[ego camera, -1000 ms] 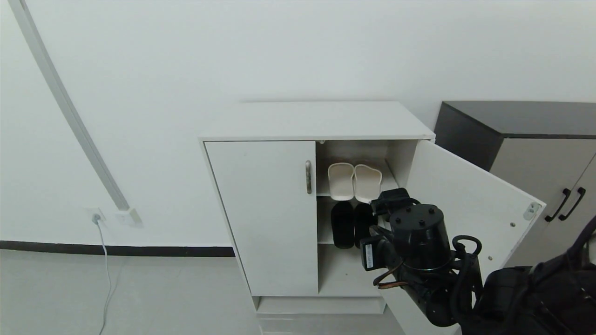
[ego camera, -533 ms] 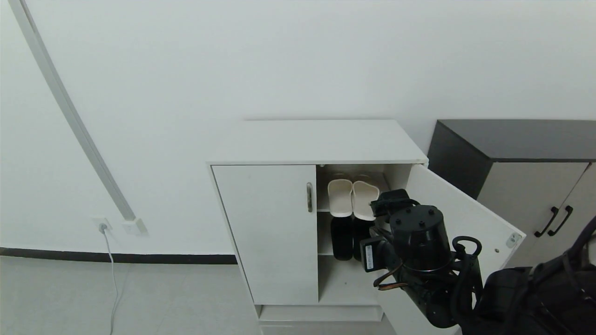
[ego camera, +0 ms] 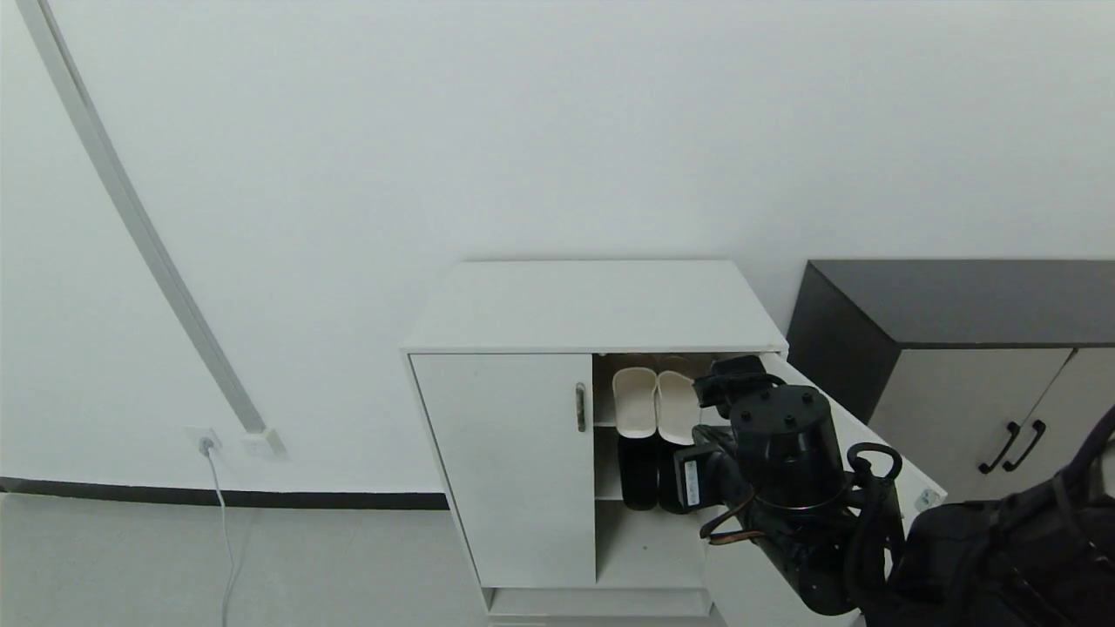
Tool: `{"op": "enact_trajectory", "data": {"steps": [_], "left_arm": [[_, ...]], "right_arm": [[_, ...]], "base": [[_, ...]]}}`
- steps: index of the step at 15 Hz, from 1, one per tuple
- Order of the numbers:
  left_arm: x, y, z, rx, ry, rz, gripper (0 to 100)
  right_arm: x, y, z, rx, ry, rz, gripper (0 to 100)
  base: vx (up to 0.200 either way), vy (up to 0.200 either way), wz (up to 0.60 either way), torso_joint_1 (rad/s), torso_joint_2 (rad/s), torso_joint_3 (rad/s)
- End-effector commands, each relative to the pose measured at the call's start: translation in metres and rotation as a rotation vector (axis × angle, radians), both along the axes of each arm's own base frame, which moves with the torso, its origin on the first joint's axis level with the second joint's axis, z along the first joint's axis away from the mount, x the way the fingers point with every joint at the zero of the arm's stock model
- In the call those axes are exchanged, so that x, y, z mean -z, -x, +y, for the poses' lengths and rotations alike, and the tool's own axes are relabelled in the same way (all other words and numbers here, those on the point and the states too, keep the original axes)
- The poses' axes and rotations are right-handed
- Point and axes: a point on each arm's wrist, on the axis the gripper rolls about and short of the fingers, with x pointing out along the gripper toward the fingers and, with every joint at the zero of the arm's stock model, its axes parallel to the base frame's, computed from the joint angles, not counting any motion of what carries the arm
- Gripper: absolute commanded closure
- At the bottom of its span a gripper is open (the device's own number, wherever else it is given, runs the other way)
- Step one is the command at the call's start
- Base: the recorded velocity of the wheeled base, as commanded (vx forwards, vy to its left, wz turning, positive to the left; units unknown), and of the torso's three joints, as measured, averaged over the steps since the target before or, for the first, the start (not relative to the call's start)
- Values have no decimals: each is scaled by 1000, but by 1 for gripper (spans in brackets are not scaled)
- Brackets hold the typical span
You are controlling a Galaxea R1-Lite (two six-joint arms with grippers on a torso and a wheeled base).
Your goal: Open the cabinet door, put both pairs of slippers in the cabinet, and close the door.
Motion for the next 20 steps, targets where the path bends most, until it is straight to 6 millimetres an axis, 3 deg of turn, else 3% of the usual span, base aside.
{"op": "enact_trajectory", "data": {"steps": [1, 8, 13, 20], "left_arm": [[0, 0, 0, 0, 0, 1, 100], [0, 0, 0, 0, 0, 1, 100], [0, 0, 0, 0, 0, 1, 100], [0, 0, 0, 0, 0, 1, 100]], "right_arm": [[0, 1, -1, -1, 4, 0, 100], [2, 1, -2, -3, 17, 4, 100], [2, 1, -2, -3, 14, 2, 100], [1, 0, -3, 2, 14, -3, 100]], "base": [[0, 0, 0, 198, -520, -246], [0, 0, 0, 12, -33, -12], [0, 0, -600, 3, -1, 2], [-29, 0, 0, 0, 1, 0]]}}
